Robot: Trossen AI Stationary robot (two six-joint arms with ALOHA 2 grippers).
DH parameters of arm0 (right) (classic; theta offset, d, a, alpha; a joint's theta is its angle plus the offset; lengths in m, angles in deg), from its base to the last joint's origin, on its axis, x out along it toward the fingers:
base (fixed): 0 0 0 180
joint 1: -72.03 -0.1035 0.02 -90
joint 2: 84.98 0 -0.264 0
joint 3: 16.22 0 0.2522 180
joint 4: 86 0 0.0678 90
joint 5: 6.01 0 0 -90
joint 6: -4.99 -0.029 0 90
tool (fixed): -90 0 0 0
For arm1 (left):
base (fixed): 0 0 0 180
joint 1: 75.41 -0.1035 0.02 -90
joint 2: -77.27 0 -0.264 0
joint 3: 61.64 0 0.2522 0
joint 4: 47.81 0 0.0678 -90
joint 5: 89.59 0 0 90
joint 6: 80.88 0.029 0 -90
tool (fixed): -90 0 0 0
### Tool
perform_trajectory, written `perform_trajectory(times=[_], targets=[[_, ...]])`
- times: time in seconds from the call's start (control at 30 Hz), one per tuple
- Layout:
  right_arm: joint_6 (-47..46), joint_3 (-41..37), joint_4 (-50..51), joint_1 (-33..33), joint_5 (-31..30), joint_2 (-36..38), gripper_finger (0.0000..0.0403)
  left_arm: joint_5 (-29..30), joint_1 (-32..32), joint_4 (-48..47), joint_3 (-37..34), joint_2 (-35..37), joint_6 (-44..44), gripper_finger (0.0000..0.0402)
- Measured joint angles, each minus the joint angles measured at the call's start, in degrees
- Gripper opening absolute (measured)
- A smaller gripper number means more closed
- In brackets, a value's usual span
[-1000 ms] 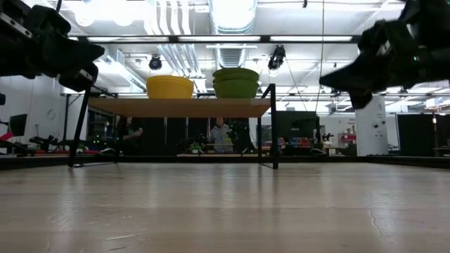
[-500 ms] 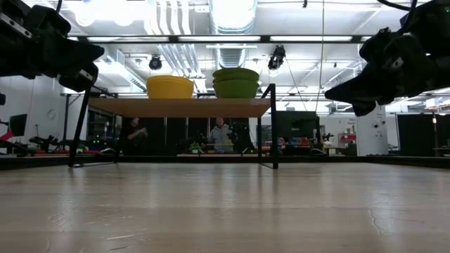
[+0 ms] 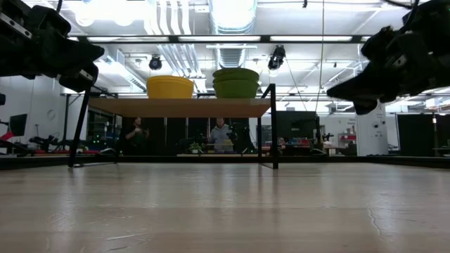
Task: Pick & Place Mini bowls
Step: Return to Home Position
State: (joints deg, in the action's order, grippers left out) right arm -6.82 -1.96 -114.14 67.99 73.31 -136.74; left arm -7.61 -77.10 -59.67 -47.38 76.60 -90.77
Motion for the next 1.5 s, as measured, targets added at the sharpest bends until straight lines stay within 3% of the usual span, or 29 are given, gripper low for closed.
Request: perform_trajectory(times=[0.2,0.43,0.67,1.5], targets=[[0.3,0.1,13.2,0.5,1.7,15.8,0.0009,0.1,0.0,0.0,0.0,0.0,0.0,0.0000],[5.4,0.1,40.0,1.0,1.7,33.2,0.0008,0.1,0.0,0.1,0.0,0.0,0.0,0.0000],[5.7,0.3,40.5,0.7,1.7,40.1,0.0008,0.2,0.0,0.1,0.0,-0.3,0.0,0.0000],[6.3,0.3,40.4,0.7,1.7,42.6,0.0008,0.2,0.0,0.2,-0.1,-0.3,0.0,0.0000]])
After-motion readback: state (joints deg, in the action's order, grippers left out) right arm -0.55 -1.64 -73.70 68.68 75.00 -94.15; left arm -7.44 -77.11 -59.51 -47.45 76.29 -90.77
